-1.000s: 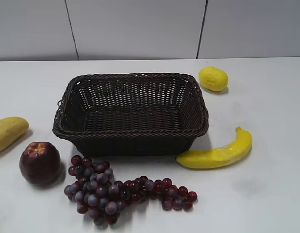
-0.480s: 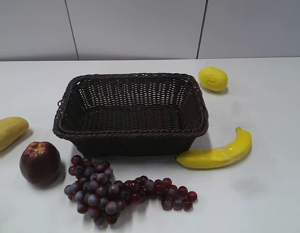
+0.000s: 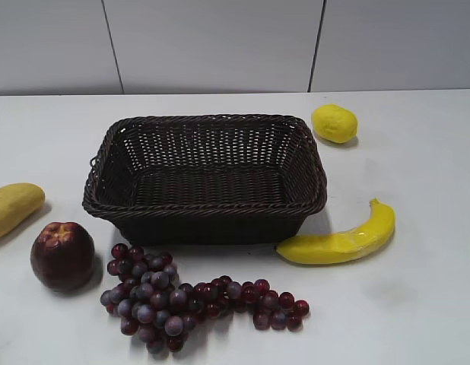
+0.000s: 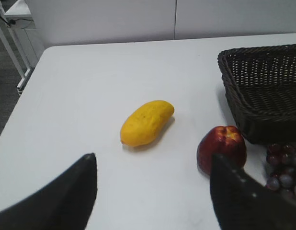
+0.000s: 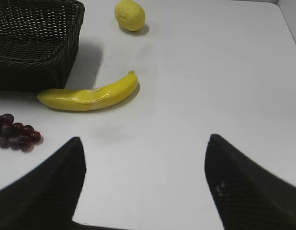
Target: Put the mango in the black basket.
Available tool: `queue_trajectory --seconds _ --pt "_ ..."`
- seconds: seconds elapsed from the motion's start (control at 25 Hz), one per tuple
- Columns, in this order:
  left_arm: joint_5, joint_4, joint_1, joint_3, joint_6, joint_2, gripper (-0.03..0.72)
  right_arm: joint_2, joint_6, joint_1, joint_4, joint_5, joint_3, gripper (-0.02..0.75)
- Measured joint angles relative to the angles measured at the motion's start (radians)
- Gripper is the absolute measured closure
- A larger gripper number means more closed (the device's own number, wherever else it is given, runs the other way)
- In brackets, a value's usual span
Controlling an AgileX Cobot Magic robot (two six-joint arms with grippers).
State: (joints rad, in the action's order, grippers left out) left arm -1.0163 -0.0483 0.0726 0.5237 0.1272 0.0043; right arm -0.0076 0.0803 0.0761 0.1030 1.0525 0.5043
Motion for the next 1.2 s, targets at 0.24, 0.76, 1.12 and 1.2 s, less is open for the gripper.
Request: queue_trajectory --seconds 0.24,0.76,1.12,1.2 --pt "0.052 0.048 0.000 0.027 0.000 0.150 0.148 0.000 0.000 0.000 0.000 0.000 0.000 0.145" --pt "0.138 0.075 0.000 0.111 0.143 0.740 0.044 0.000 0.000 0.000 0.000 0.000 0.000 0.145" --pt "0.176 0.079 0.000 0.281 0.296 1.113 0.050 0.000 0.000 0.000 0.000 0.000 0.000 0.145" --pt "0.185 0.079 0.000 0.330 0.312 1.190 0.055 0.000 0.000 0.000 0.000 0.000 0.000 0.145"
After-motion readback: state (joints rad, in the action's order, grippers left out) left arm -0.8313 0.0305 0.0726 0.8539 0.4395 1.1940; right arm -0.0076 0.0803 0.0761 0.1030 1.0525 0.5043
